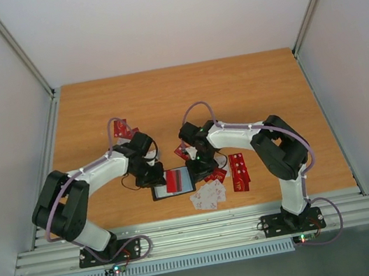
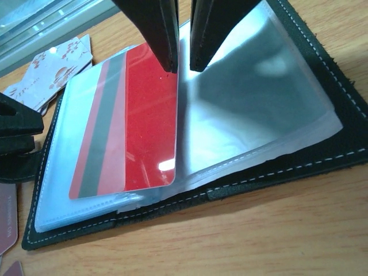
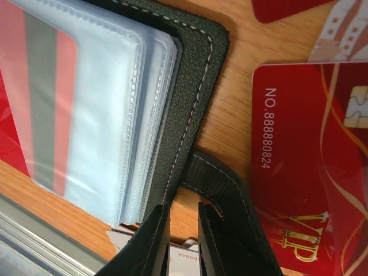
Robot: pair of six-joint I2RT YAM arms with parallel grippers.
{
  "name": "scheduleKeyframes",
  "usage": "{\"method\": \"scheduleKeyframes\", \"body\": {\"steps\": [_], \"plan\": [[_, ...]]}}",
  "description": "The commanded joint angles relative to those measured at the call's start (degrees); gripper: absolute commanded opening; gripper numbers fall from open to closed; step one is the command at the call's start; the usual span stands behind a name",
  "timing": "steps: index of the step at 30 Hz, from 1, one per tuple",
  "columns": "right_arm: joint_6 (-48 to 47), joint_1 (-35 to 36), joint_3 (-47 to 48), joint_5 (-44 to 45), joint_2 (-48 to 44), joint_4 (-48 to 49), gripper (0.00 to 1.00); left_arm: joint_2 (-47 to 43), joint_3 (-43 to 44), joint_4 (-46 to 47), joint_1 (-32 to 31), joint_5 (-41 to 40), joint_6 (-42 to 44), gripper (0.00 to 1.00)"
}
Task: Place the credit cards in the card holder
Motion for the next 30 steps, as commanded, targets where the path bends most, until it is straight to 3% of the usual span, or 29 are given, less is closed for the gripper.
{"method": "scheduleKeyframes", "body": {"steps": [1,7,20,30], "plan": [[0.4,0.9,-0.2,1.1,-0.3,0.5,0.16,1.0,1.8,-2.0,-0.8,-3.2,0.6,0.07],[0.4,1.9,0.2,2.1,0.1,0.2,0.15,1.6,2.9,-3.3,-1.7,-5.9,0.7,0.01],[1.7,2.7,0.4,2.9,0.7,0.2,0.15,5.6,7.0,-6.4,-8.3,-14.0,-1.0,0.01],[3.0,2.7,0.8,1.5,1.5,1.2,0.14,3.8,5.5,-3.2,-8.8,-11.5,-3.0,0.01]]}}
